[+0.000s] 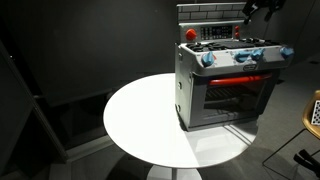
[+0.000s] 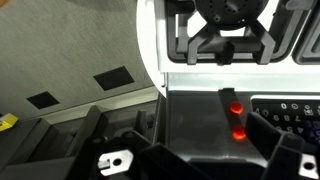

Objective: Push the top right button on the toy stove

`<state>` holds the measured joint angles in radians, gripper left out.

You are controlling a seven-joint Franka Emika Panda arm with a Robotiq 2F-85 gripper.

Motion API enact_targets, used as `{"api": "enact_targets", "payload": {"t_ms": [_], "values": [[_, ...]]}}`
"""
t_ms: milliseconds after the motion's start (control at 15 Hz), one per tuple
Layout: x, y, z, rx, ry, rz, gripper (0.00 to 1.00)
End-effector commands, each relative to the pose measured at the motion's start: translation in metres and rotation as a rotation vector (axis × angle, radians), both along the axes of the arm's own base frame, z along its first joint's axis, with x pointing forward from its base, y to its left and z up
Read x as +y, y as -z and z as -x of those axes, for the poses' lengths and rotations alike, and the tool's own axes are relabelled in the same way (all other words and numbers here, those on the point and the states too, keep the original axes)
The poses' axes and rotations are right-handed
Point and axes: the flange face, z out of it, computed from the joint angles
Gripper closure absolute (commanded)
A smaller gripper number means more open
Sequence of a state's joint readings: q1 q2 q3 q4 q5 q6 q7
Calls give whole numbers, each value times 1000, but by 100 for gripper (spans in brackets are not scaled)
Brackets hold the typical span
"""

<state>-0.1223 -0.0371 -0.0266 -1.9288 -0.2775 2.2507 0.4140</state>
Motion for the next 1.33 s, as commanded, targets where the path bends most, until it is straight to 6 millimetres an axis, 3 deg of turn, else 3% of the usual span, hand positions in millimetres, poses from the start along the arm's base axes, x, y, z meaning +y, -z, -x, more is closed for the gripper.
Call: {"api": "enact_targets", "payload": {"t_ms": [0,1267], "values": [[-5,-2,-17,-13,23,13,0],[-8,14,-44,9,21,-1,0]]}}
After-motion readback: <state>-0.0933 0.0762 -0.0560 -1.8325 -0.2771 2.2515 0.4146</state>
